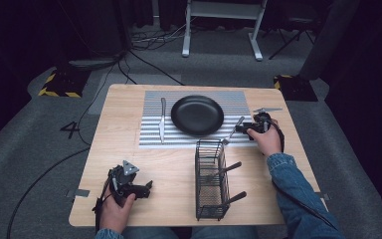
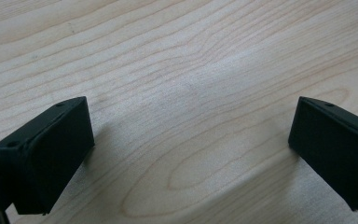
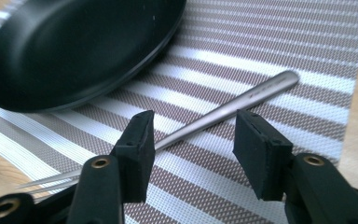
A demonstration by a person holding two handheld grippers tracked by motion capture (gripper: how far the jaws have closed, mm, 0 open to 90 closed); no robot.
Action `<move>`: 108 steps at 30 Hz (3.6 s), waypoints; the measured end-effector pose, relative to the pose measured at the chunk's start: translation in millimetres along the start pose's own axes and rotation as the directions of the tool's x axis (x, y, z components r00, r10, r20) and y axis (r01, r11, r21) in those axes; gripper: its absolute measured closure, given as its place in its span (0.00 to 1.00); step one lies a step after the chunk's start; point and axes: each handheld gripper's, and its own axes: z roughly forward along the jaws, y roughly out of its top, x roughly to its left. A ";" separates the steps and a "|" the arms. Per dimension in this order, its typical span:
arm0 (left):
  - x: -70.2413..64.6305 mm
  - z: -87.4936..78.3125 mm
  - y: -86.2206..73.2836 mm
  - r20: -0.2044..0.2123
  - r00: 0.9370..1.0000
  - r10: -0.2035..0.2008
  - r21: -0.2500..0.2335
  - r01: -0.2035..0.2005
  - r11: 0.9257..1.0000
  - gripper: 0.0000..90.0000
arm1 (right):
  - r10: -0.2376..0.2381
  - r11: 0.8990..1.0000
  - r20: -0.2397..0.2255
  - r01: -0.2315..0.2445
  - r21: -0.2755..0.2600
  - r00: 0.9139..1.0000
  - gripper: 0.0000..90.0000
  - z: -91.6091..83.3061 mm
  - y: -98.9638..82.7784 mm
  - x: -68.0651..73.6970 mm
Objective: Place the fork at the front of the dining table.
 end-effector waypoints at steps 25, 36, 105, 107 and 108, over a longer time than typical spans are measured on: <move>0.0 -0.1 0.1 0.000 1.000 0.000 0.001 0.000 1.000 0.00 | -0.097 0.995 0.174 0.092 0.034 0.980 0.69 24.3 -5.1 27.6; 0.0 -0.1 0.1 0.000 1.000 0.000 0.002 0.000 1.000 0.00 | -0.099 0.994 0.127 0.093 0.053 0.987 0.84 21.9 5.7 11.8; -1.0 1.4 2.4 -0.004 1.000 0.003 0.006 -0.003 1.000 0.00 | -0.082 0.996 0.081 0.079 0.037 0.993 0.72 -17.8 -16.7 3.2; -1.0 1.4 2.4 -0.004 1.000 0.003 0.005 -0.003 1.000 0.00 | -0.081 0.996 0.082 0.079 0.028 0.993 0.69 -17.8 -17.0 3.1; -1.0 1.4 2.4 -0.004 1.000 0.003 0.005 -0.002 1.000 0.00 | -0.076 0.997 0.080 0.075 0.018 0.994 0.67 -18.9 -17.3 2.4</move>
